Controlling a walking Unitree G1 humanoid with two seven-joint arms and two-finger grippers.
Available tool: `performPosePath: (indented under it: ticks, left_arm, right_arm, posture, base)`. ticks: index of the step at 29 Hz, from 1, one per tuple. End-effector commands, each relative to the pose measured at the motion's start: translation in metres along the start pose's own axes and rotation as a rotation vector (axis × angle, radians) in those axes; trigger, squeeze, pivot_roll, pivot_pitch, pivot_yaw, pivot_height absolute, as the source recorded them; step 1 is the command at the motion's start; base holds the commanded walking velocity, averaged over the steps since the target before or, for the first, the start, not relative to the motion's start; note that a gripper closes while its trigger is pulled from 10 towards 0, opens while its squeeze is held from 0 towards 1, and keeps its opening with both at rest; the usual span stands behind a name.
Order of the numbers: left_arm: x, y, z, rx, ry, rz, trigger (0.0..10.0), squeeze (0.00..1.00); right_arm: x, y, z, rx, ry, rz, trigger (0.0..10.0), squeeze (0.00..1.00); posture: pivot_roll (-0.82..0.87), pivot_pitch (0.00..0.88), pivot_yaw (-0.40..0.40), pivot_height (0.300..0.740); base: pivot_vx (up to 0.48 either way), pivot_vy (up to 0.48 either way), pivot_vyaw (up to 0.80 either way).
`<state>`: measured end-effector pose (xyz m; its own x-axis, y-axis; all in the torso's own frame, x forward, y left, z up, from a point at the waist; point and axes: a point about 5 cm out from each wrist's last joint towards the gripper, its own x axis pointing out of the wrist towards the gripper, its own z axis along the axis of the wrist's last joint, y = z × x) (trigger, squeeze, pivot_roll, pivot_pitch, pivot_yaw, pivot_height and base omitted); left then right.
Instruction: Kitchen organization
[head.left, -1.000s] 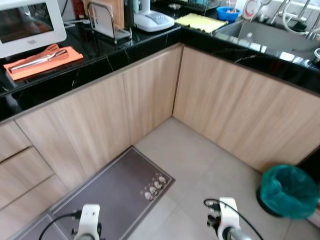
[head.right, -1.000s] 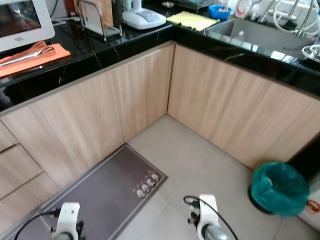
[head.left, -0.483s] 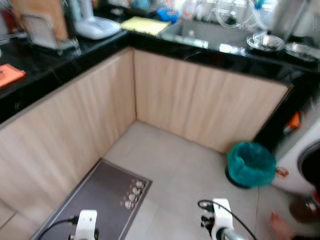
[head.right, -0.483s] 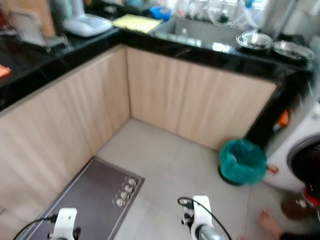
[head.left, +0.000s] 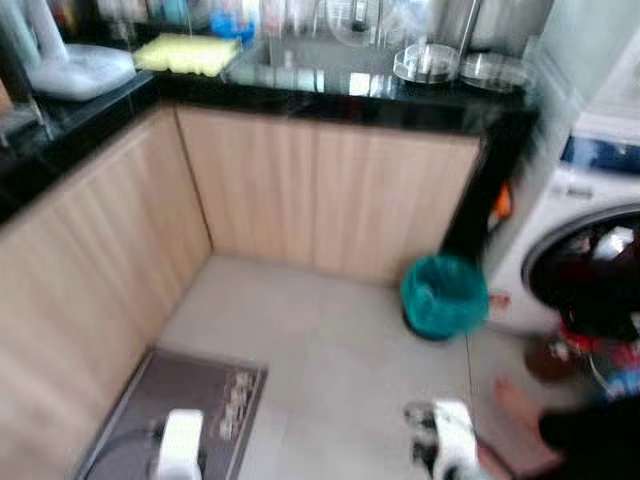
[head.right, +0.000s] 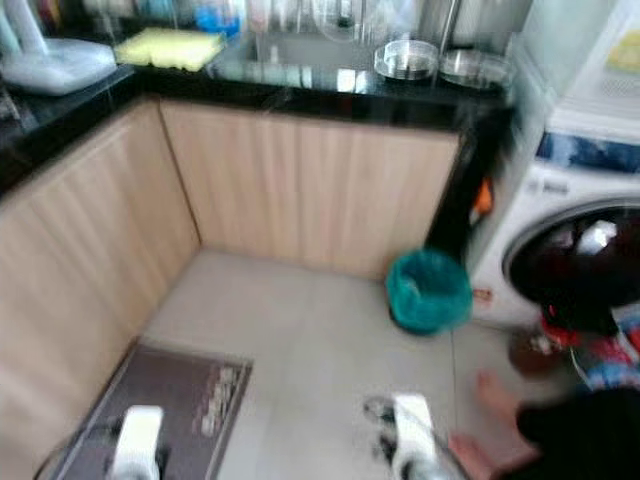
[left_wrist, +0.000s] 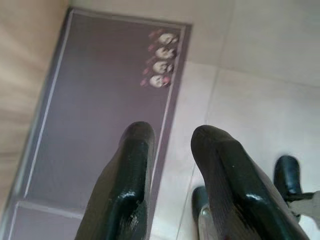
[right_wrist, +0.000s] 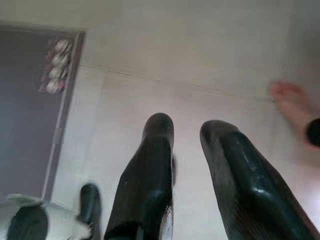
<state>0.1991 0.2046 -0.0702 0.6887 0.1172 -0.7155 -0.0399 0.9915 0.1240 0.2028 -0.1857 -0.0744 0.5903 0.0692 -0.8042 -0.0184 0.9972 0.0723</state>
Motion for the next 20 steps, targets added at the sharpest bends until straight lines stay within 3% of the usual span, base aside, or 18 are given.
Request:
performPosePath:
  ticks: [1,9,14,20]
  left_arm:
    - [-0.0016,0.0048,-0.0059,0.003,0.022,0.011,10.0,0.0]
    - [-0.0023,0.0053,-0.0079,-0.001,0.023,0.016,10.0,0.0]
    - [-0.0028,0.007,-0.0101,-0.024,0.037,0.022,10.0,0.0]
    - [-0.0027,0.0048,-0.0102,-0.031,0.038,0.014,10.0,0.0]
  right_arm:
    - [0.0013,0.0059,0.0021,0.004,-0.007,0.012,10.0,0.0]
    - [0.0009,0.0044,0.0012,-0.003,-0.004,0.013,10.0,0.0]
    - [0.0008,0.004,0.0024,-0.048,-0.009,0.015,10.0,0.0]
    - [0.0006,0.004,0.0012,-0.023,-0.012,0.017,10.0,0.0]
  posture:
    - [0.04,0.0,-0.004,0.74]
    - [0.04,0.0,-0.008,0.74]
    - [0.04,0.0,-0.008,0.74]
    - [0.03,0.0,-0.007,0.74]
  base:
    - [0.0,0.0,-0.7]
    - [0.0,0.0,-0.7]
    - [0.0,0.0,0.0]
    - [0.345,0.0,0.0]
